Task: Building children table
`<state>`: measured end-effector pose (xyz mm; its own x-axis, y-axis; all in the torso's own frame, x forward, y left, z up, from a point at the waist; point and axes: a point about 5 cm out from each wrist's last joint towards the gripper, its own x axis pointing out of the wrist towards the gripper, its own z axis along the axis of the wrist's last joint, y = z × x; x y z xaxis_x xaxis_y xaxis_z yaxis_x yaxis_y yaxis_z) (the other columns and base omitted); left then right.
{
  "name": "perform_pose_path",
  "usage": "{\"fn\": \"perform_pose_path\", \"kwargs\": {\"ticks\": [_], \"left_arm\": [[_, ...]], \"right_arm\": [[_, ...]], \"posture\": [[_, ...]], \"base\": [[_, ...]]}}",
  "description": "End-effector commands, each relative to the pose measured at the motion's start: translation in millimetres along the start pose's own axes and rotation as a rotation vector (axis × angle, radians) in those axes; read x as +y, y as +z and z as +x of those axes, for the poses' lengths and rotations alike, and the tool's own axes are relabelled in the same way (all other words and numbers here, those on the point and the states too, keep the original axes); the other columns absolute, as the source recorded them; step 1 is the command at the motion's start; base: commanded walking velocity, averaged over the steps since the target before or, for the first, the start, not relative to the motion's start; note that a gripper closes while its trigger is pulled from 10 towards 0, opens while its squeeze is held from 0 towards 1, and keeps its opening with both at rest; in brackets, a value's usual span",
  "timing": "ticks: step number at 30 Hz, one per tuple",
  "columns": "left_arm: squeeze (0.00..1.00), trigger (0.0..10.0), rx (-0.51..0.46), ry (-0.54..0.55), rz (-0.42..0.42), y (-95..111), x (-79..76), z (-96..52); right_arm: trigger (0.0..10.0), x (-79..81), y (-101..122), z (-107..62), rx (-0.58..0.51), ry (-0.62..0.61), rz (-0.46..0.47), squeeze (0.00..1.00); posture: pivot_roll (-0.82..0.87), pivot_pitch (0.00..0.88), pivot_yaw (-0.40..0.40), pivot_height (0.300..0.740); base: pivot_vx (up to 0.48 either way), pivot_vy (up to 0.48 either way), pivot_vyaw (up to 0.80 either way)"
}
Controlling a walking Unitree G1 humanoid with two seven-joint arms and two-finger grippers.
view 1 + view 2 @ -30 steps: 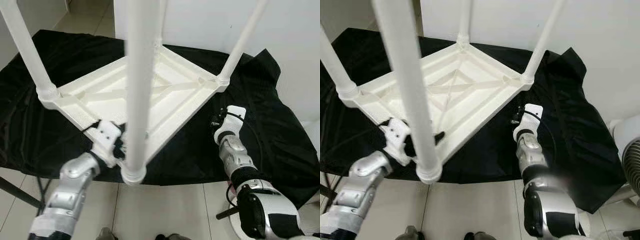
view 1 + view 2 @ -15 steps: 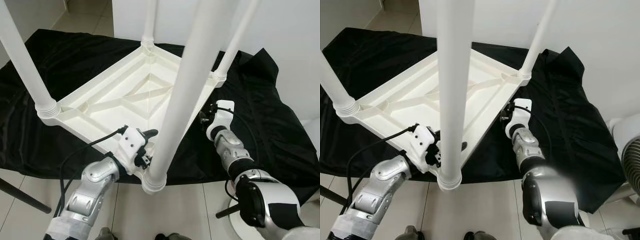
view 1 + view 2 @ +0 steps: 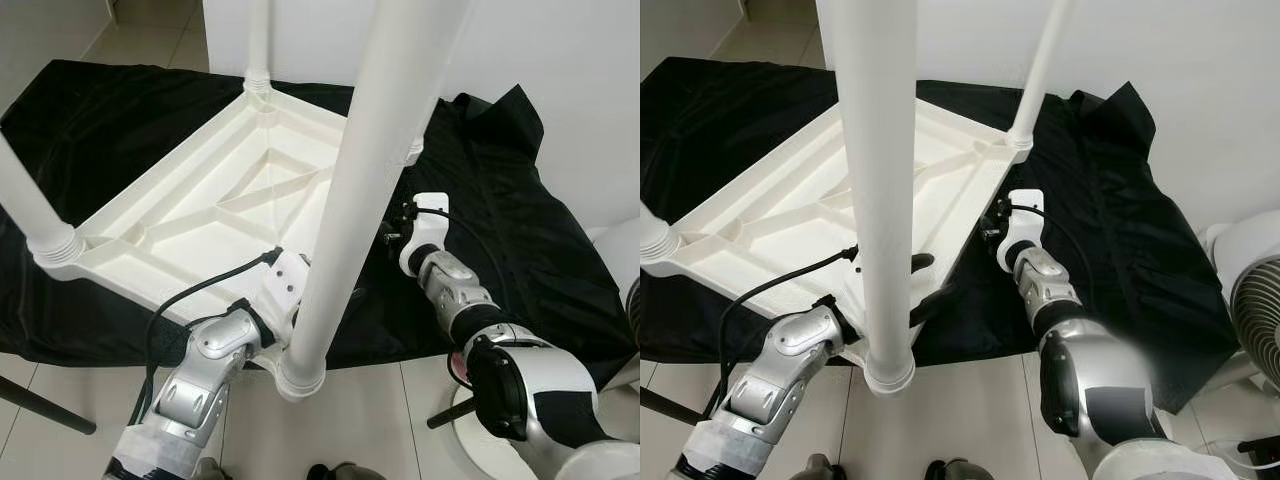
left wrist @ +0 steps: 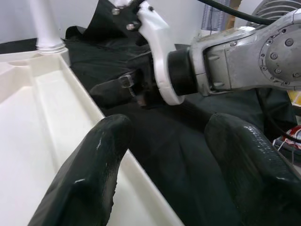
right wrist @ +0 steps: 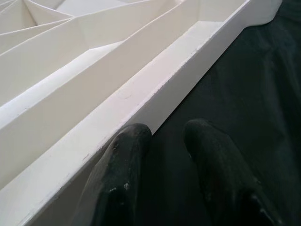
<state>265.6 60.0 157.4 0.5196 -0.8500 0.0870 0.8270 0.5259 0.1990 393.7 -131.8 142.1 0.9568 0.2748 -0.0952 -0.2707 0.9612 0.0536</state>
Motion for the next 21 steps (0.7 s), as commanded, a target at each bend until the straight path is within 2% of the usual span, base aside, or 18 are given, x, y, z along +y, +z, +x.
{"fn": "perform_pose_path", "kwargs": {"ticks": [1,8,9,10,13,17,19,21], "left_arm": [[0.00,10.0,-0.004,-0.034,0.003,3,-7.2,5.5],[0.00,10.0,-0.002,-0.002,0.005,5,-3.2,5.3],[0.00,10.0,0.004,0.031,0.003,4,1.3,5.3],[0.00,10.0,0.004,0.031,0.003,4,1.3,5.3],[0.00,10.0,0.014,0.082,-0.003,3,12.8,2.3],[0.00,10.0,0.026,0.093,-0.017,2,19.5,-1.4],[0.00,10.0,0.041,0.098,0.002,1,33.8,-13.6],[0.00,10.0,0.047,0.096,0.021,1,39.4,-19.3]], "right_arm": [[10.0,9.6,2,3.6,-0.005,0.002,-0.013,0.00],[10.0,-6.3,7,-0.6,-0.077,-0.100,0.048,0.00],[10.0,-15.1,8,-5.4,-0.130,-0.124,0.069,0.00],[10.0,-15.1,8,-5.4,-0.130,-0.124,0.069,0.00],[10.0,-28.4,5,-16.3,-0.212,-0.151,0.080,0.00],[10.0,-33.6,3,-23.1,-0.255,-0.161,0.067,0.00],[10.0,-42.0,-4,-37.2,-0.301,-0.176,0.037,0.00],[10.0,-45.2,-7,-43.7,-0.318,-0.181,0.028,0.00]], "posture": [[0.04,0.123,-0.085,0.740],[0.04,0.126,-0.081,0.740],[0.03,0.128,-0.078,0.740],[0.03,0.128,-0.078,0.740],[0.03,0.132,-0.077,0.740],[0.02,0.134,-0.073,0.740],[0.02,0.139,-0.070,0.740],[0.02,0.139,-0.070,0.740]], "base": [[0.000,0.000,0.00],[0.000,0.000,0.00],[0.000,0.000,0.00],[0.000,0.000,0.00],[0.000,0.000,0.00],[0.000,0.000,0.00],[0.000,0.000,0.00],[0.000,0.000,0.00]]}}
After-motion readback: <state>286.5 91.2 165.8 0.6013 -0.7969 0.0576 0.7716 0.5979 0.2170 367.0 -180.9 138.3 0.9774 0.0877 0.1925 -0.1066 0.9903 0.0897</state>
